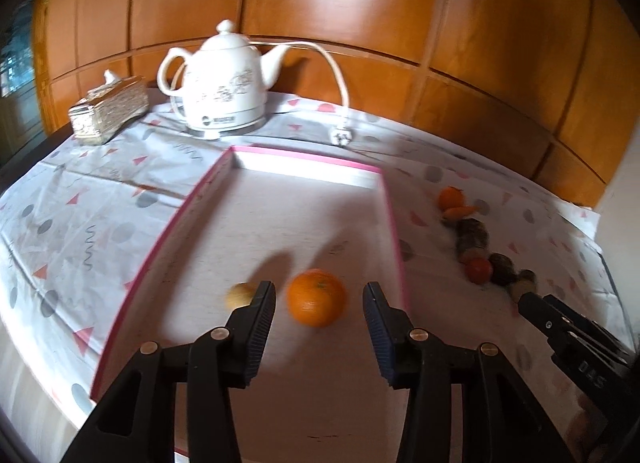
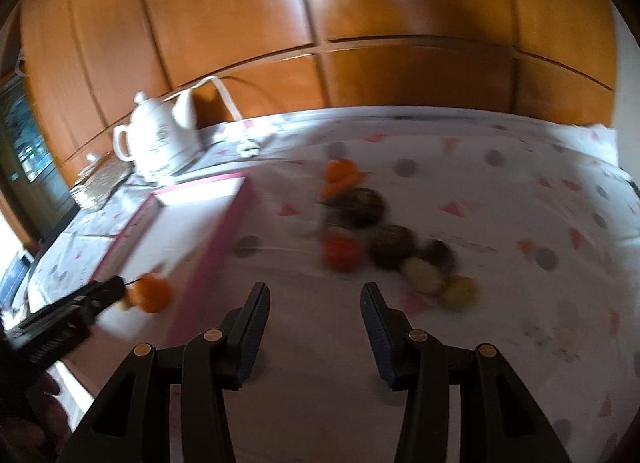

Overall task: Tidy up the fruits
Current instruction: 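Carry potato and orange into the pink-rimmed tray and open both tools, then grasp the dark cylindrical slice with the right tool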

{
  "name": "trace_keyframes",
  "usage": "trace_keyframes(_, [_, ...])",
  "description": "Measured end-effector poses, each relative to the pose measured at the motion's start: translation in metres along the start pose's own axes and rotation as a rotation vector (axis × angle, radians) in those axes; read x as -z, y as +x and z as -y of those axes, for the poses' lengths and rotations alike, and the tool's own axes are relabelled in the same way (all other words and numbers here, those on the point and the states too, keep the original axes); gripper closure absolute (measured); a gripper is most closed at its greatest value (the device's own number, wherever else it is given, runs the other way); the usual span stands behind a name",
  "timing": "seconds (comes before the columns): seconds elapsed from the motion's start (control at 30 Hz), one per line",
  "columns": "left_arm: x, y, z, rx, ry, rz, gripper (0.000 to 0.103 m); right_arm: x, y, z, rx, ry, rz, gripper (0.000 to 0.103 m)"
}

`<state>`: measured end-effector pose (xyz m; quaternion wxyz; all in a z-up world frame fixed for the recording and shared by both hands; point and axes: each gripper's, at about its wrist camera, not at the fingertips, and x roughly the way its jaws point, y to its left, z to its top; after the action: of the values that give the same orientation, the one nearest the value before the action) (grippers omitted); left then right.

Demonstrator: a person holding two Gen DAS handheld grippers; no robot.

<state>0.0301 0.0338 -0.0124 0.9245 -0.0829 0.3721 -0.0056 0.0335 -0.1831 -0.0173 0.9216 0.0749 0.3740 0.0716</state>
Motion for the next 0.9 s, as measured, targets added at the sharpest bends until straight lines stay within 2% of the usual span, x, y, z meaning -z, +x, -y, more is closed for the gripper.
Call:
trace_keyframes(0.2, [0.005,0.001,0.025,0.059,0.062,-0.022,0.057,0.007,-0.004,0.044,0.082,0.064,-0.016,0.055])
trace_keyframes(0.37, [0.009,0.002,0.045,0.107,0.109,-0.037,0.057,0.007,-0.002,0.065,0.122,0.095,-0.026,0.055])
trace_keyframes(0.63, [0.020,0.007,0.070,0.165,0.178,-0.070,0.057,0.005,0.005,0.070,0.120,0.038,-0.040,0.055])
trace_keyframes(0.9, [0.021,0.017,0.080,0.182,0.191,-0.098,0.057,-0.008,0.025,0.074,0.097,-0.027,-0.069,0.055])
